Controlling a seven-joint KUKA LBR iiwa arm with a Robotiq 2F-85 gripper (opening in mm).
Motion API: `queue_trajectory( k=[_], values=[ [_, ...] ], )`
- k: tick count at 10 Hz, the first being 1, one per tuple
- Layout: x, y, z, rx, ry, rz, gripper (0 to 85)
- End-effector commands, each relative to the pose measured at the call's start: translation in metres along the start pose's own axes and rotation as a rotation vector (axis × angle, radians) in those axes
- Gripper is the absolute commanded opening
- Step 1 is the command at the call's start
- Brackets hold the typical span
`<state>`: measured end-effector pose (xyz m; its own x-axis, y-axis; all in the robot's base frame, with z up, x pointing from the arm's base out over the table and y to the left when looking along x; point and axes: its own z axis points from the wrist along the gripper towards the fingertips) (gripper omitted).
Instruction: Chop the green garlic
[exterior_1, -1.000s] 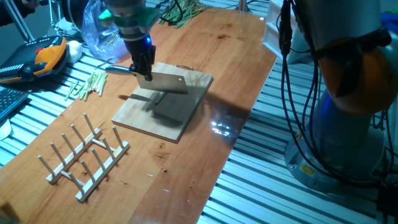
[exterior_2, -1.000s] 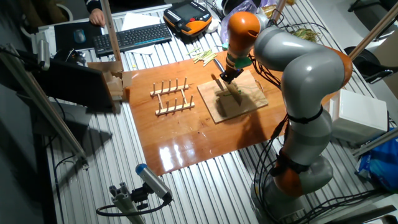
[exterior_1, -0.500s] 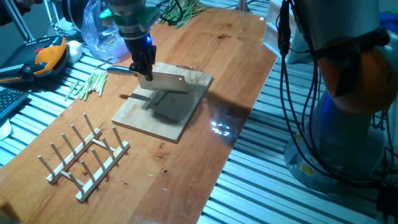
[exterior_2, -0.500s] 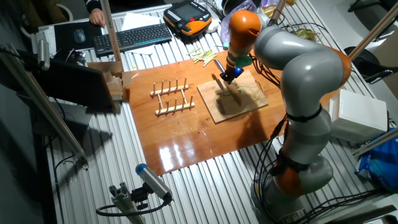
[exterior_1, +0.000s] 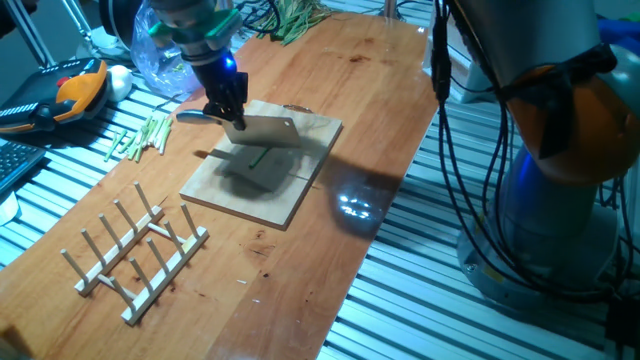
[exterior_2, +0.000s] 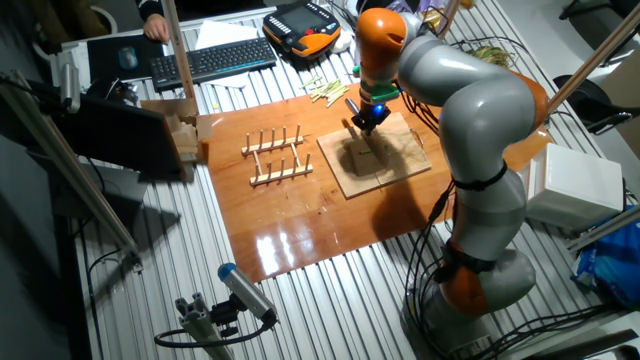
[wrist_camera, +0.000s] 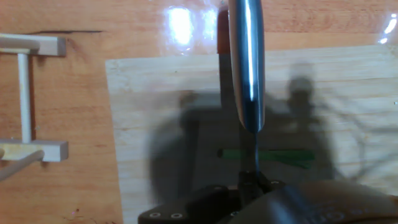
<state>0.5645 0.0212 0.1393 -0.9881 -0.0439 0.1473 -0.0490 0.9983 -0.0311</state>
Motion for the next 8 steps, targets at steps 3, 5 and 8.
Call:
queue_trajectory(
  k=[3,5,8],
  values=[
    [0.006,0.0,0.002,0.015,-0.025,0.01,0.0],
    [0.007,0.0,0.01,0.023,-0.037,0.009,0.0],
    [0.013,0.002,0.029,0.015,-0.054,0.012,0.0]
  ],
)
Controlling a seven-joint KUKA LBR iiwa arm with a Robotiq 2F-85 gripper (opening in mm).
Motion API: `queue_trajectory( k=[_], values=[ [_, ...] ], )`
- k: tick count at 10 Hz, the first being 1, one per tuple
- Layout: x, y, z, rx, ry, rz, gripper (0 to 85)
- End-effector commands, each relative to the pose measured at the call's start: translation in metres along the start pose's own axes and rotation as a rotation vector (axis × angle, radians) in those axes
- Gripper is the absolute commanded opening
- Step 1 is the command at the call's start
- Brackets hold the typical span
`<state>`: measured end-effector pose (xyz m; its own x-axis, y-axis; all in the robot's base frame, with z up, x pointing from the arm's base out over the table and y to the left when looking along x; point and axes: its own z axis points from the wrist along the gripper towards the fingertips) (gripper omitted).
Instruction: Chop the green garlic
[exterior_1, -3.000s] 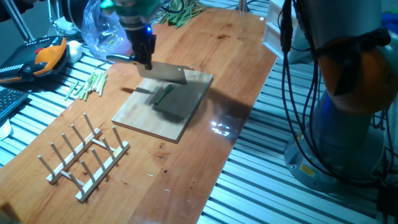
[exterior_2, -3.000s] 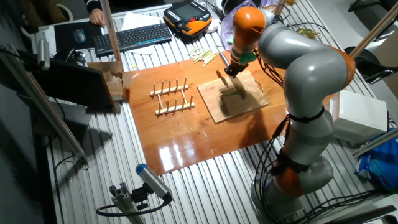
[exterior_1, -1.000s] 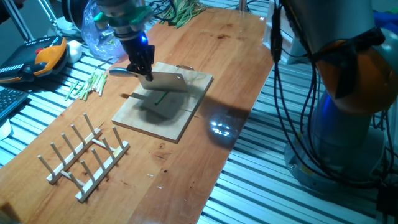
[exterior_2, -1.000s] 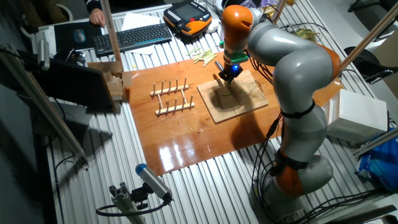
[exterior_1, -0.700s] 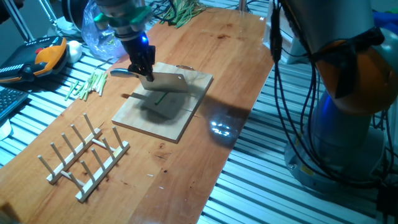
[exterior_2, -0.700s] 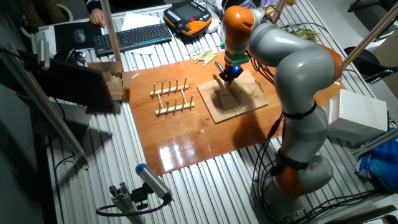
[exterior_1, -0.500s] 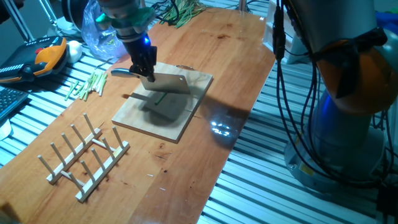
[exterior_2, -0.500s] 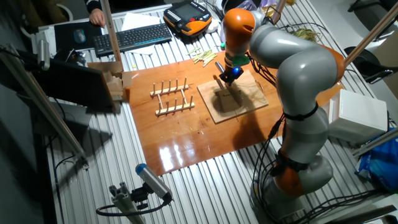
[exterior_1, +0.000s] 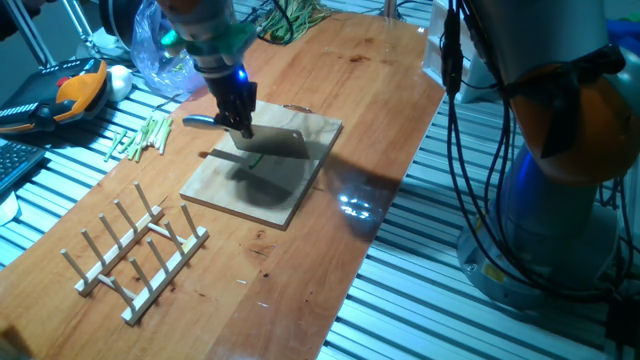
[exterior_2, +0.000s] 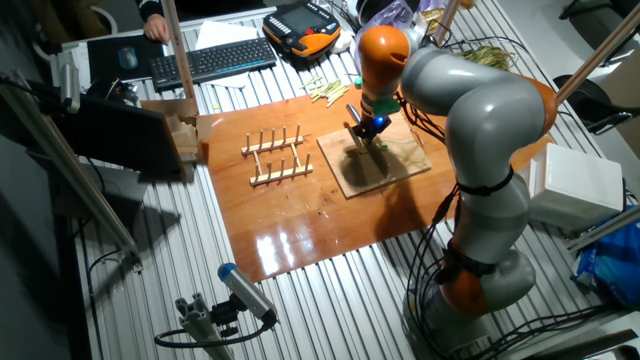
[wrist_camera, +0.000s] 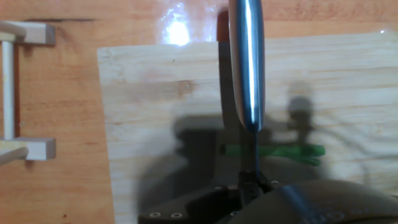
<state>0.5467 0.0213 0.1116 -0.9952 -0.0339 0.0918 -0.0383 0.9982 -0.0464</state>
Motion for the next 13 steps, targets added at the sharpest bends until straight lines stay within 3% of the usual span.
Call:
queue_trajectory(
  k=[1,4,8,13],
  values=[
    [0.0,0.0,0.003,0.0,-0.005,0.0,0.0],
    [0.004,0.008,0.013,0.002,-0.02,0.012,0.0],
    [0.004,0.002,0.016,0.01,-0.034,-0.007,0.0],
    [-0.003,0.001,0.023,0.009,-0.055,-0.014,0.0]
  ],
)
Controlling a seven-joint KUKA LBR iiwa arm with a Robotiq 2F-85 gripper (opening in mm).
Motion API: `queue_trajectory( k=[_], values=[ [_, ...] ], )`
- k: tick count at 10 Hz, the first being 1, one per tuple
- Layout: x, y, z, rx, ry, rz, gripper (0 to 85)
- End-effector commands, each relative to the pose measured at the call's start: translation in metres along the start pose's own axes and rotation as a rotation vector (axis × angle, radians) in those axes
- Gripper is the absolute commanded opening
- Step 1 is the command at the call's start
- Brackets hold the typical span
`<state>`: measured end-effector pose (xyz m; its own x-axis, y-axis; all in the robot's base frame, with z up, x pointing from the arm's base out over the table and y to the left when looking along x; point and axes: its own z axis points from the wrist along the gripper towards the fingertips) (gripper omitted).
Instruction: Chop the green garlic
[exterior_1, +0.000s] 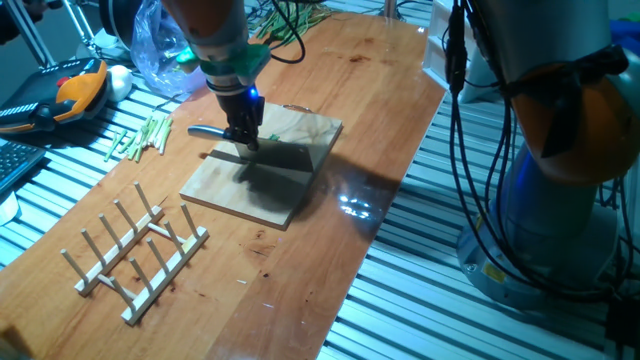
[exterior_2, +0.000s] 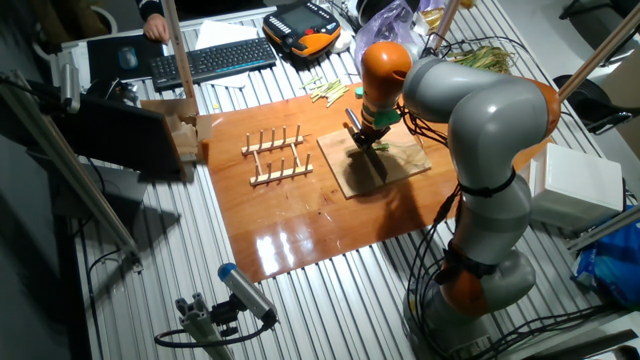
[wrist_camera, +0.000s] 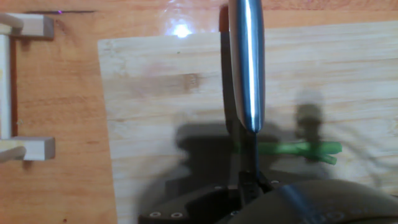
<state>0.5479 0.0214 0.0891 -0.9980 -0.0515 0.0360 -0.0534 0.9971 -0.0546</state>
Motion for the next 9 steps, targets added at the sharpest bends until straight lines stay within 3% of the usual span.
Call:
queue_trajectory(
  k=[1,4,8,9],
  values=[
    [-0.001,0.001,0.001,-0.002,-0.006,-0.001,0.0],
    [-0.009,0.008,0.0,0.0,-0.032,0.019,0.0],
    [-0.016,0.016,-0.006,-0.013,-0.025,0.034,0.0],
    [-0.014,0.017,-0.01,0.001,-0.02,0.038,0.0]
  ],
)
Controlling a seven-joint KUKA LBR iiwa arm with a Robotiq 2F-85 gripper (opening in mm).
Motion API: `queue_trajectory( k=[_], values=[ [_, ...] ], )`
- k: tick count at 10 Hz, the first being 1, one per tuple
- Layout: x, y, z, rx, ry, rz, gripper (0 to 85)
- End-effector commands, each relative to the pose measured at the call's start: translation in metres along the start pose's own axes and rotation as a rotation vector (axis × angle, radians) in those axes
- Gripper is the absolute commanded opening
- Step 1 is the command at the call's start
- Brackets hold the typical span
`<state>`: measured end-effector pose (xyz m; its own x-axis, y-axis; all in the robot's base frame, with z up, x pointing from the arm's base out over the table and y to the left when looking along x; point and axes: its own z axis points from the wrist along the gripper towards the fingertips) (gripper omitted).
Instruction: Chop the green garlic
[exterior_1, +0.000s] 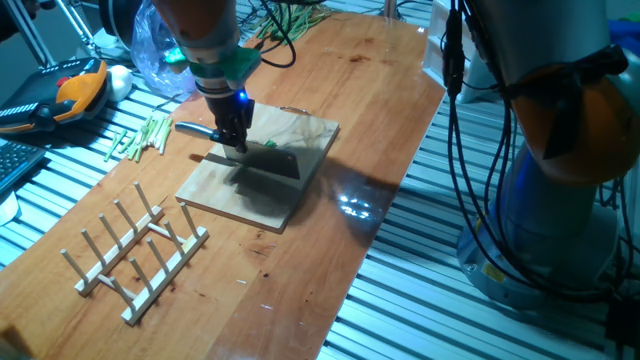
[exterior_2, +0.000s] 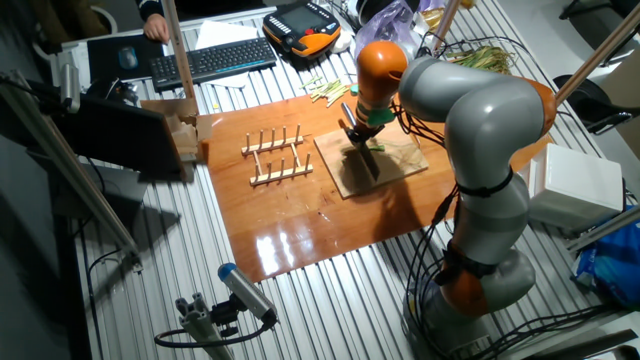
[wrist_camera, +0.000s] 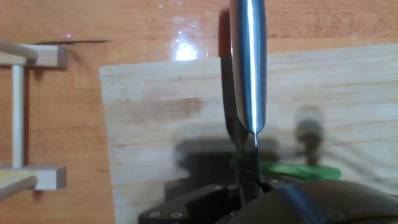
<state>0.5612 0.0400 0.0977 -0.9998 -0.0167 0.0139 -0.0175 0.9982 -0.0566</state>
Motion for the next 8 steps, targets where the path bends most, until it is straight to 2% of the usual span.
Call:
queue_trajectory(
  k=[1,2,4,8],
  values=[
    [0.004,-0.003,-0.003,0.014,0.002,-0.004,0.0],
    [0.008,-0.008,-0.003,0.021,0.002,-0.012,0.0],
    [0.011,-0.017,0.003,0.006,-0.003,-0.026,0.0],
    [0.01,-0.012,0.008,0.006,-0.009,-0.017,0.0]
  ],
)
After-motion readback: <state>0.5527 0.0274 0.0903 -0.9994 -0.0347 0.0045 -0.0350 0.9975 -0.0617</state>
